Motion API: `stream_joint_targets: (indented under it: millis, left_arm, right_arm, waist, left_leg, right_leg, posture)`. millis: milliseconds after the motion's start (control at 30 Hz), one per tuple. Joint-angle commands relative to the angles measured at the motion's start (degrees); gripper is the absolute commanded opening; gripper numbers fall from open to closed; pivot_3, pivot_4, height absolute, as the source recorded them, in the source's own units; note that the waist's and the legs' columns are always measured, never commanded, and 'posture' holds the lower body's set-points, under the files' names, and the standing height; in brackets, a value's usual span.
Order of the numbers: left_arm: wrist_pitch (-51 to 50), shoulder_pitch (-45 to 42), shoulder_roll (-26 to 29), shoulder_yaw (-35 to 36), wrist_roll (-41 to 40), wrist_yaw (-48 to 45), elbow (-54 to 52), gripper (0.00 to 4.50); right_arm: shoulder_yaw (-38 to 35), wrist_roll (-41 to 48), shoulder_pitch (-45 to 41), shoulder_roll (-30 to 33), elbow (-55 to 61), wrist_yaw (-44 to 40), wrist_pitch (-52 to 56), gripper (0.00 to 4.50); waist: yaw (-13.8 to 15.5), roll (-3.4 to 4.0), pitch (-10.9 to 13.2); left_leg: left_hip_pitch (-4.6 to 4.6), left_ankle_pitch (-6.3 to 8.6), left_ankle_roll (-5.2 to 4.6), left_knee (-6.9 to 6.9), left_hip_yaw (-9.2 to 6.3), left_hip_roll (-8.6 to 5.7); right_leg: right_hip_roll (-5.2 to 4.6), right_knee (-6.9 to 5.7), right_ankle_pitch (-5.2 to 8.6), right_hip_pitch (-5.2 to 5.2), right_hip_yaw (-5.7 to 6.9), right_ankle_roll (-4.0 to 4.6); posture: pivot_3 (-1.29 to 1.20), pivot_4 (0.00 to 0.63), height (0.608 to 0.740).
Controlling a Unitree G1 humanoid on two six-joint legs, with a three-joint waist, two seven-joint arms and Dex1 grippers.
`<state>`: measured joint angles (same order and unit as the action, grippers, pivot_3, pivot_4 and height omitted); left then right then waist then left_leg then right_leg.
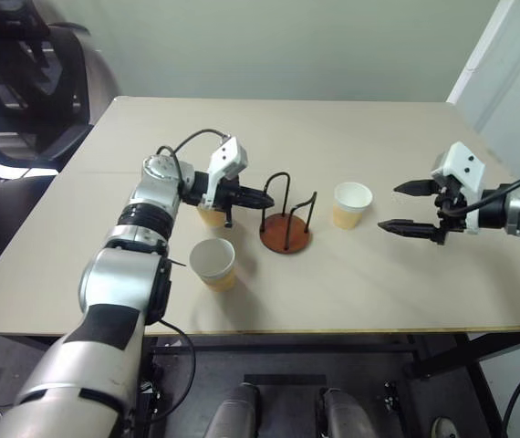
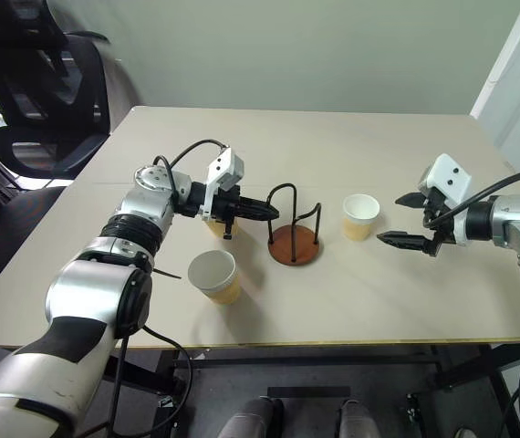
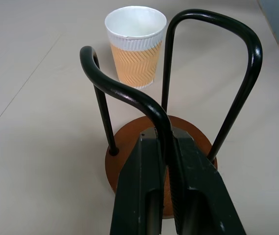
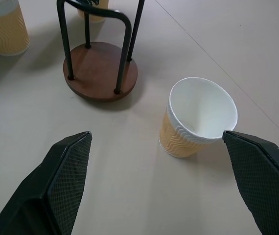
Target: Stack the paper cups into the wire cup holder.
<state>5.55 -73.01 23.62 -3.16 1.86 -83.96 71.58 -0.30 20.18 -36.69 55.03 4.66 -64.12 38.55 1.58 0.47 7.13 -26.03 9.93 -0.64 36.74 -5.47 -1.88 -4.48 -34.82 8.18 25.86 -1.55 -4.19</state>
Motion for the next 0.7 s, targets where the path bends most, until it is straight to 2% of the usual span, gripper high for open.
stream_joint_targets:
  millis: [33, 667, 700]
  left_arm:
    - [1.0, 0.0, 0.1, 0.2, -0.6, -0.7, -2.9, 0.04]
    - [0.0, 2.7, -1.7, -0.1, -0.9, 0.0, -4.9, 0.04]
    - [-0.4, 2.8, -1.7, -0.1, -0.9, -0.4, -4.9, 0.31]
  right_arm:
    - [-0.7, 0.2, -1.9, 0.4, 0.4, -0.2, -0.9, 4.37]
    - [0.4, -0.2, -2.6, 0.2, -0.4, -0.3, -1.7, 4.37]
    - [0.3, -0.2, -2.5, 0.2, -0.4, -0.3, -1.7, 4.37]
  waist:
    - [0.0, 0.00, 0.0]
    - [0.0, 0.00, 0.0]
    - [0.0, 0.00, 0.0]
  left_leg:
    - [0.00, 0.00, 0.00, 0.00, 0.00, 0.00]
    - [-0.05, 0.03, -0.04, 0.17, 0.01, 0.00]
    - [-0.05, 0.03, -0.04, 0.18, 0.01, 0.00]
  right_leg:
    - [0.00, 0.00, 0.00, 0.00, 0.00, 0.00]
    - [-0.02, -0.02, -0.04, -0.01, -0.02, -0.04]
    - [-0.02, -0.02, -0.04, -0.01, -0.02, -0.04]
  posture:
    - [0.00, 0.150, 0.740]
    - [0.00, 0.150, 0.740]
    - [0.00, 0.150, 0.740]
